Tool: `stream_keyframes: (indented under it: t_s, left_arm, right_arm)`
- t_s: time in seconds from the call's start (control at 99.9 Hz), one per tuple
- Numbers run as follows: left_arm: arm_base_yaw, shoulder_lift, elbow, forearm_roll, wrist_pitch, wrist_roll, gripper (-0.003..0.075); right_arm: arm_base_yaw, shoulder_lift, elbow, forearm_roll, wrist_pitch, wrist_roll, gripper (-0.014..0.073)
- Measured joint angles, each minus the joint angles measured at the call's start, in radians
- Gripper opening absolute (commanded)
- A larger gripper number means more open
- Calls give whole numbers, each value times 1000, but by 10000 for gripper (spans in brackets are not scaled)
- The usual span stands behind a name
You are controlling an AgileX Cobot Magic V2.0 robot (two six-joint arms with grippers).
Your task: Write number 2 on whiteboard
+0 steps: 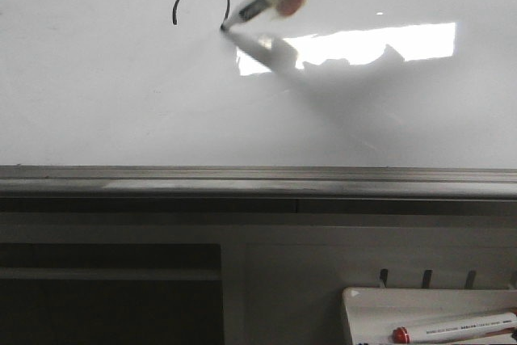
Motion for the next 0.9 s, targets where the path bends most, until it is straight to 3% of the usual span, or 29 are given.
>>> stream_keyframes:
  t_s: [0.36,0.901]
  left_arm:
    - [0,0,0,0,0,0,-20]
    - [0,0,0,0,0,0,-20]
  right_arm:
    - [121,168,-24,2,10,8,-50]
    - [-75,-140,216,2,43,48,-50]
